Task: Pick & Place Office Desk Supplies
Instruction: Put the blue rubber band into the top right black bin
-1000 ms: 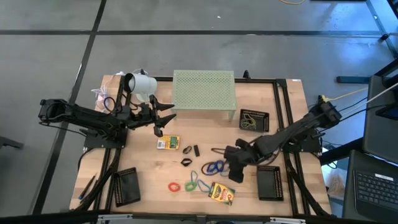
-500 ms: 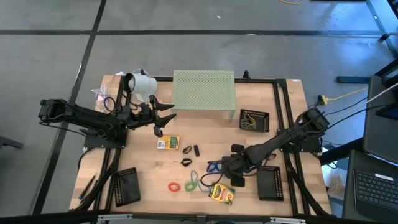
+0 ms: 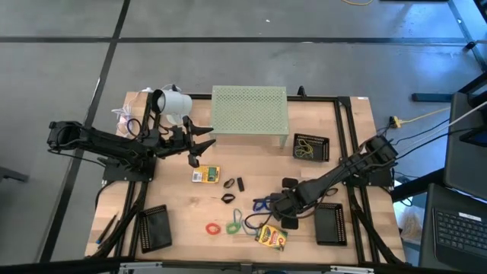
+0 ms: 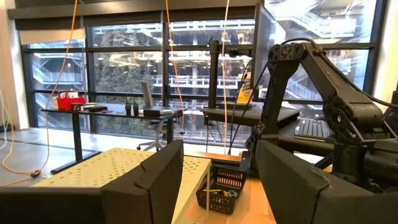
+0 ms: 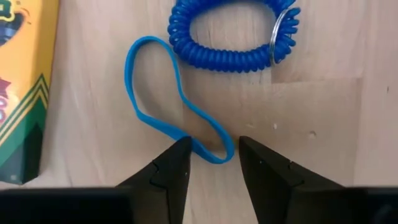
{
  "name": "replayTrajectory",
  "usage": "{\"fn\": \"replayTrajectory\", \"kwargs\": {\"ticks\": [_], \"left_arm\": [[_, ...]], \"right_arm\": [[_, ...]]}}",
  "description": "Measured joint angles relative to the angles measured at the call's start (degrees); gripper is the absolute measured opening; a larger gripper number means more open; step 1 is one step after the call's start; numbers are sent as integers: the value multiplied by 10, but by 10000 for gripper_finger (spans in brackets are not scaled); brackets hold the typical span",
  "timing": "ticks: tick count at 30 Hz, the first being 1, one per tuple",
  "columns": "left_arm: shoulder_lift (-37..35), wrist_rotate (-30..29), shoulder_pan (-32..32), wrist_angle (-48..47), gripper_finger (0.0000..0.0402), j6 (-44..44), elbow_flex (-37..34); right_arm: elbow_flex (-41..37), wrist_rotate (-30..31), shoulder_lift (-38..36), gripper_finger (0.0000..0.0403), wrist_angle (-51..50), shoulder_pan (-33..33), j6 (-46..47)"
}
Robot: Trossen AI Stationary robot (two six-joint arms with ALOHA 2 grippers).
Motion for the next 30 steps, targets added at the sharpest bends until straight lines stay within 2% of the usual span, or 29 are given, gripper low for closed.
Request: {"fn": "replayTrajectory", "kwargs": {"ticks": [4,11,21,26,30], "left_arm": [[0,0,0,0,198,0,0],[0,0,0,0,198,0,0],[0,0,0,0,198,0,0],[0,0,0,0,198,0,0],[0,0,0,0,198,0,0]], "right_arm": [[0,-5,0,103,3,0,17],[0,-17,1,12,11,0,14],[-4,-31,-27,5,15,2,-16],[-3,43,-80,5,10,2,-16],[-2,155,-124,5,19,2,-16]]}}
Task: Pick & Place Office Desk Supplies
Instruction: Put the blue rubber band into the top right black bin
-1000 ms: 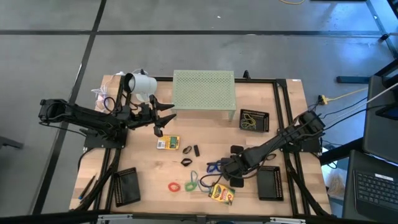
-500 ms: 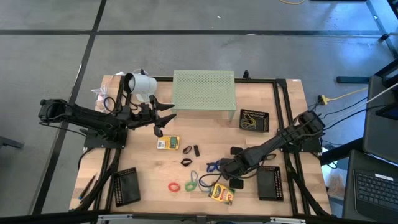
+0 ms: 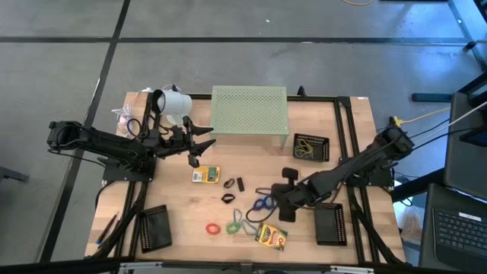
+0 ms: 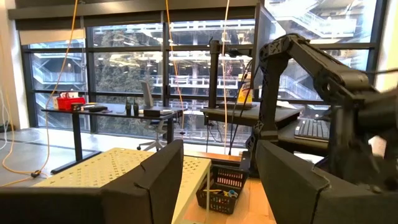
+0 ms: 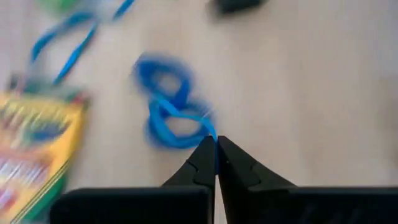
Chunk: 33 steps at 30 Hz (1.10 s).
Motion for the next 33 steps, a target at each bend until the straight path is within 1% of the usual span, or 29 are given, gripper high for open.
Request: {"fn": "replayTrajectory", "kwargs": {"ticks": [4,8,11,13,15,19,22,28,31,33], "left_arm": [[0,0,0,0,198,0,0],[0,0,0,0,198,0,0],[0,0,0,0,198,0,0],[0,0,0,0,198,0,0],[0,0,0,0,198,0,0],[0,0,0,0,198,0,0],[0,0,0,0,198,0,0],[0,0,0,0,198,0,0],[0,0,0,-3,198,0,0],[0,0,0,-2,198,0,0]], "right_arm": [[0,174,-33,5,36,0,-6],[0,325,-48,5,99,-2,-74],[0,407,-51,7,169,-7,-137],[0,445,-51,8,221,-13,-172],[0,462,-51,9,271,-21,-197],[0,465,-52,10,355,-36,-224],[1,462,-52,10,384,-45,-231],[1,461,-52,11,377,-57,-233],[1,460,-52,11,343,-60,-228],[1,457,-56,11,303,-64,-206]]}}
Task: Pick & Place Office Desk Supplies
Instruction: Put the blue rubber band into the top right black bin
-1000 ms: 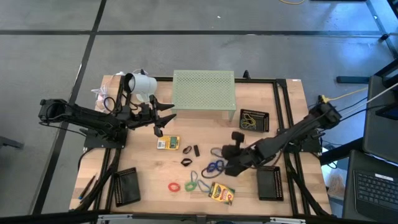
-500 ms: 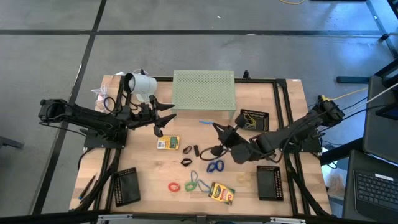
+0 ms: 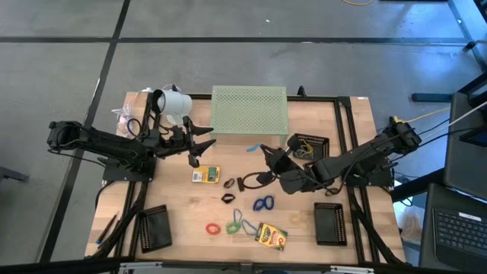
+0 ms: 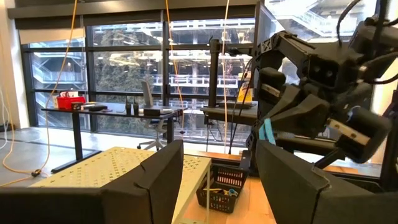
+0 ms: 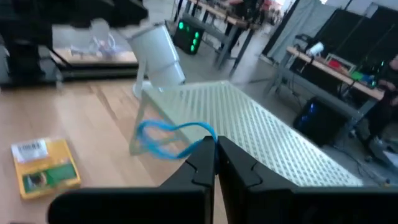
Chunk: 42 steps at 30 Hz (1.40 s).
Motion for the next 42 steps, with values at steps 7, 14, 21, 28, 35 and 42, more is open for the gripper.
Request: {"fn": "replayTrajectory", "kwargs": {"ticks": [7,14,21,28,35,42], "left_arm": [[0,0,0,-4,198,0,0],[0,0,0,-6,198,0,0],[0,0,0,-5,198,0,0],[0,0,0,-5,198,0,0],[0,0,0,-5,198,0,0],[0,0,0,-5,198,0,0]], "right_arm": [[0,-91,-29,11,-255,-24,218],[0,-282,-64,11,-528,-47,448],[0,-305,-66,11,-718,-58,614],[0,-302,-66,11,-748,-81,673],[0,-316,-66,12,-748,-109,674],[0,-329,-66,52,-748,-127,674]]}}
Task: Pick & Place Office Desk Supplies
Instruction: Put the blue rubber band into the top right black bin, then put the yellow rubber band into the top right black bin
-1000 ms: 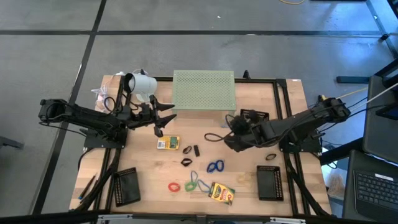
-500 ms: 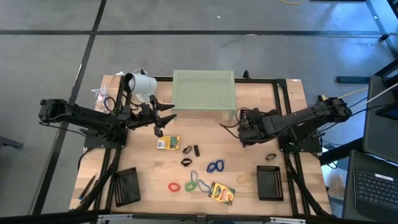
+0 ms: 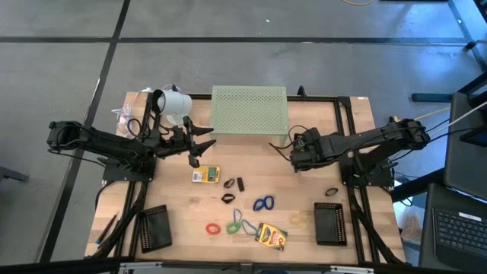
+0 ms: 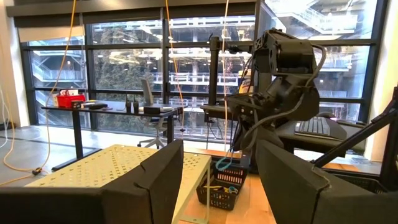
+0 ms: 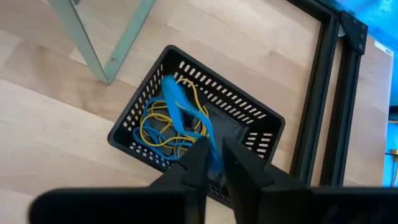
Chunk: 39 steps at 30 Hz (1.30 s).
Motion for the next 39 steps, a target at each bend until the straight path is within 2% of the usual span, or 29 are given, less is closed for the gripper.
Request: {"fn": "replayTrajectory", "kwargs": {"ticks": [9,15,19,23,30,36,39], "left_arm": [[0,0,0,-8,198,0,0],[0,0,0,-8,198,0,0],[0,0,0,-8,198,0,0],[0,0,0,-8,198,0,0],[0,0,0,-8,198,0,0],[0,0,0,-8,198,0,0],[0,0,0,-9,198,0,0]], "right_arm": [[0,2,0,146,0,-1,0],[0,1,0,183,0,-1,0],[0,-29,0,186,12,0,0],[0,-126,0,177,69,12,-6],[0,-255,1,159,192,82,-30],[0,-276,38,153,224,144,-41],[0,-281,64,153,272,172,-106]]}}
